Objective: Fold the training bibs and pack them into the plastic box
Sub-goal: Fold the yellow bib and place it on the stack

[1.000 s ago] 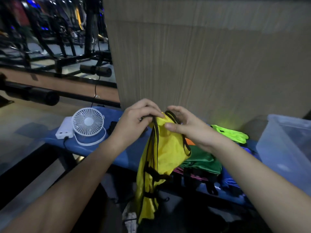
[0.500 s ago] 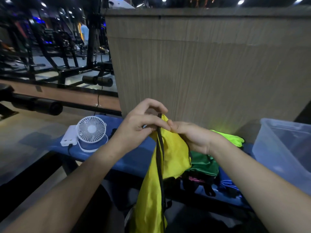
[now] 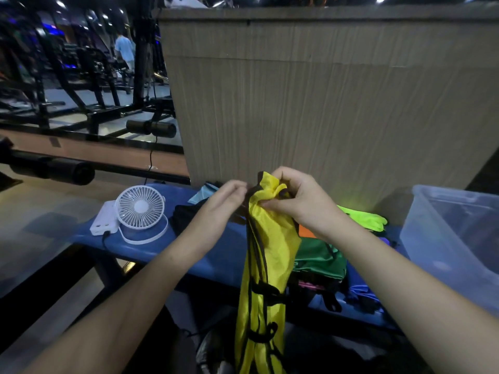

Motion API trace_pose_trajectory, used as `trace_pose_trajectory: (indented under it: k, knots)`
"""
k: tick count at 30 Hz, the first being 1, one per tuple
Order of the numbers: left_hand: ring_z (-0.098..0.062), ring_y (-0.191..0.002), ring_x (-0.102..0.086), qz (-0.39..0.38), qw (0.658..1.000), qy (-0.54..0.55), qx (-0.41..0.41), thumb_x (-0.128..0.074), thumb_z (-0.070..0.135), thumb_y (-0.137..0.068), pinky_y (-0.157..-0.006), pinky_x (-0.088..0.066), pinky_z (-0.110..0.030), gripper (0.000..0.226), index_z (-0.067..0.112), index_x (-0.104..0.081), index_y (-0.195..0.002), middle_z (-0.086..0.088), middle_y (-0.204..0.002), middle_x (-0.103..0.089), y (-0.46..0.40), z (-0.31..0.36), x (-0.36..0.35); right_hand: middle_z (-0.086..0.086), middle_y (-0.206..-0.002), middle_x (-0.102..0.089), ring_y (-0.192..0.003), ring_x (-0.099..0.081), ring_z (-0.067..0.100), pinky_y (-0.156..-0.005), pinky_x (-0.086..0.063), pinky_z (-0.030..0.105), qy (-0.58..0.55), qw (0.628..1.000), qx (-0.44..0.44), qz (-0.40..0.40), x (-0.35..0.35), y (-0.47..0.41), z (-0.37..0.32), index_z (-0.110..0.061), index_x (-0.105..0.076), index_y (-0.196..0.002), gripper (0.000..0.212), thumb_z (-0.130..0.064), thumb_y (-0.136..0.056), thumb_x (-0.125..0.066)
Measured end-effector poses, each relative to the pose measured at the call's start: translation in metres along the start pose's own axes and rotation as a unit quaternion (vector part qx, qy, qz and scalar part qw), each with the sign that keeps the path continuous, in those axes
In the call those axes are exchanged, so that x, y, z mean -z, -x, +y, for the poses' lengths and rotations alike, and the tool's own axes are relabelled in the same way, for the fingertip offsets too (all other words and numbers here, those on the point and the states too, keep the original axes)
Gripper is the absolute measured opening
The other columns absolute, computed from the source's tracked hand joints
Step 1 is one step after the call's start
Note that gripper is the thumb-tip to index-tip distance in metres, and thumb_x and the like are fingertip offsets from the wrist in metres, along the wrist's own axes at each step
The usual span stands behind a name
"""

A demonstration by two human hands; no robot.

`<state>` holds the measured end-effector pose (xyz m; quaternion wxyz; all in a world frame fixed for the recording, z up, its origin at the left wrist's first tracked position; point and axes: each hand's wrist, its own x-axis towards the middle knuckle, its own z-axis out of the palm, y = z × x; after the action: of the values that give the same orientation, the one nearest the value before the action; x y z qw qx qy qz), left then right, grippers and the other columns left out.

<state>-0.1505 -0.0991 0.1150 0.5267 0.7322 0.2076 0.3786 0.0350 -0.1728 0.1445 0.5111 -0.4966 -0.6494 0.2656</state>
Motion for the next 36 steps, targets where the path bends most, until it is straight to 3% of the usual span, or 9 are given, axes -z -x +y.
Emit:
trace_pose_trajectory:
  k: [3,6,11,15,21,26,29,32,36]
  knots:
    - [-0.011,-0.11,-0.066,-0.018,0.999,0.028,-0.022,-0.068,0.044,-0.084,-0.089,-0.051,-0.023,0.051,0.014,-0.058,-0.124,0.0,-0.118,-0.069,0.002,0.008,-0.006,0.001,-0.08,-0.062,-0.072,-0.057,0.008,-0.067,-0.047,0.029,0.061,0.998,0.022,0.018,-0.005,0.0,-0.001,-0.004,-0.059,-0.089,0.026,0.001,-0.077,-0.08]
    - [-0.007,-0.106,-0.066,0.029,0.997,-0.023,-0.069,-0.081,0.016,-0.08,-0.086,-0.05,-0.019,0.043,0.019,-0.06,-0.117,0.002,-0.112,-0.069,-0.002,0.009,-0.011,0.0,-0.088,-0.063,-0.077,-0.061,0.01,-0.07,-0.051,0.033,0.087,0.995,0.04,0.014,-0.009,0.002,-0.003,-0.008,-0.056,-0.096,0.028,0.005,-0.079,-0.075]
    - [-0.021,-0.116,-0.064,0.084,0.992,0.0,-0.095,-0.078,0.009,-0.082,-0.1,-0.051,-0.045,0.045,0.033,-0.063,-0.117,0.001,-0.117,-0.069,-0.007,0.007,0.002,0.014,-0.113,-0.057,-0.096,-0.064,0.022,-0.087,-0.055,0.043,0.042,0.999,0.033,0.002,-0.008,0.002,-0.002,-0.016,-0.052,-0.127,0.059,0.003,-0.079,-0.078]
    - [-0.02,-0.119,-0.063,0.053,0.994,-0.015,-0.098,-0.075,0.007,-0.085,-0.104,-0.047,-0.044,0.053,0.034,-0.059,-0.127,-0.002,-0.122,-0.068,-0.008,0.013,0.008,-0.003,-0.092,-0.061,-0.092,-0.061,0.011,-0.088,-0.05,0.028,-0.074,0.996,-0.048,-0.004,-0.005,0.003,-0.005,-0.016,-0.048,-0.139,0.069,-0.015,-0.078,-0.079]
    - [-0.011,-0.105,-0.068,0.01,0.988,-0.088,-0.127,-0.073,0.001,-0.086,-0.088,-0.051,-0.023,0.033,0.026,-0.07,-0.108,0.006,-0.108,-0.072,-0.009,0.02,0.011,0.004,-0.111,-0.075,-0.108,-0.068,0.019,-0.102,-0.047,0.039,-0.079,0.989,-0.121,-0.032,-0.001,0.005,-0.006,-0.016,-0.072,-0.116,0.038,-0.044,-0.096,-0.059]
    - [-0.012,-0.101,-0.069,0.025,0.986,-0.111,-0.121,-0.072,0.002,-0.087,-0.088,-0.053,-0.03,0.032,0.027,-0.064,-0.106,0.007,-0.103,-0.071,-0.007,0.017,0.011,0.001,-0.073,-0.066,-0.066,-0.059,0.017,-0.062,-0.046,0.032,-0.033,0.99,-0.127,-0.047,-0.001,0.006,-0.011,-0.008,-0.072,-0.091,0.022,-0.028,-0.096,-0.065]
    - [-0.01,-0.09,-0.069,0.044,0.981,-0.155,-0.105,-0.073,0.013,-0.089,-0.077,-0.054,-0.031,0.02,0.028,-0.062,-0.096,0.007,-0.09,-0.071,-0.007,0.013,0.013,0.001,-0.059,-0.052,-0.05,-0.047,0.016,-0.05,-0.036,0.028,0.026,0.993,-0.113,0.027,0.001,0.003,-0.01,-0.008,-0.065,-0.076,0.028,-0.027,-0.096,-0.065]
    - [-0.008,-0.08,-0.067,0.071,0.973,-0.2,-0.092,-0.072,0.018,-0.09,-0.071,-0.051,-0.032,0.015,0.028,-0.061,-0.087,0.01,-0.082,-0.07,-0.007,0.009,0.017,-0.001,-0.065,-0.047,-0.059,-0.045,0.012,-0.06,-0.035,0.031,0.084,0.989,-0.062,0.103,0.004,0.001,-0.007,-0.009,-0.053,-0.062,0.04,-0.03,-0.092,-0.069]
    - [-0.008,-0.071,-0.063,0.091,0.965,-0.223,-0.098,-0.069,0.013,-0.092,-0.069,-0.049,-0.031,0.013,0.02,-0.058,-0.089,0.004,-0.076,-0.069,-0.009,0.011,0.027,-0.006,-0.099,-0.071,-0.094,-0.064,0.01,-0.084,-0.045,0.027,0.151,0.976,0.018,0.155,0.011,0.002,-0.009,-0.004,-0.065,-0.066,0.024,-0.01,-0.088,-0.069]
